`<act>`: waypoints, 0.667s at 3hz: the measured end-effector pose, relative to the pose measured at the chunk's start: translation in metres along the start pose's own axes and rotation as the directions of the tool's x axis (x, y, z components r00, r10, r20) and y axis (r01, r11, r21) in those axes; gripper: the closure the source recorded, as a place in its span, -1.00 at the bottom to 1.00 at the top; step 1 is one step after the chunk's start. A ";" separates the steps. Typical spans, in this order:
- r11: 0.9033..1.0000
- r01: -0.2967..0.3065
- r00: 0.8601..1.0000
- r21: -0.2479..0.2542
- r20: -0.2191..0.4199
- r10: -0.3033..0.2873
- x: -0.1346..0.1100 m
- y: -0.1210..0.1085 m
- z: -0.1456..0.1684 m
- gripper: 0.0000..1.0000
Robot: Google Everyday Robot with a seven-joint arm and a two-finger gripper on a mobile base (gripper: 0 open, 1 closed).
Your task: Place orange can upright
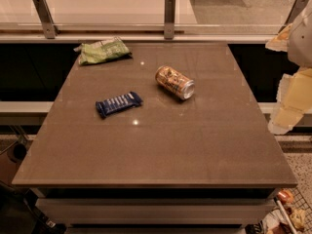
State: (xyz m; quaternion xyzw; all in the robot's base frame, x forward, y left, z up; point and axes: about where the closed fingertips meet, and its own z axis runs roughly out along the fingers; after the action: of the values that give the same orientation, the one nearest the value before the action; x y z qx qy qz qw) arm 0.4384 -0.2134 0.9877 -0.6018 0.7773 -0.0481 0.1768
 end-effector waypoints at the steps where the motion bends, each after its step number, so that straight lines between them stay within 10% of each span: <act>1: 1.000 0.000 1.000 0.000 0.000 0.000 0.000 0.000 0.000 -1.00; 2: 1.000 0.006 1.000 0.018 0.023 -0.006 -0.006 -0.009 -0.003 -1.00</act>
Offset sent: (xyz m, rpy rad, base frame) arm 0.0189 0.0047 0.0105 0.0347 -0.0363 0.0196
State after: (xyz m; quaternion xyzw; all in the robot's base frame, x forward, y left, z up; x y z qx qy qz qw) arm 0.4463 -0.2107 0.9947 -0.6031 0.7730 -0.0489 0.1909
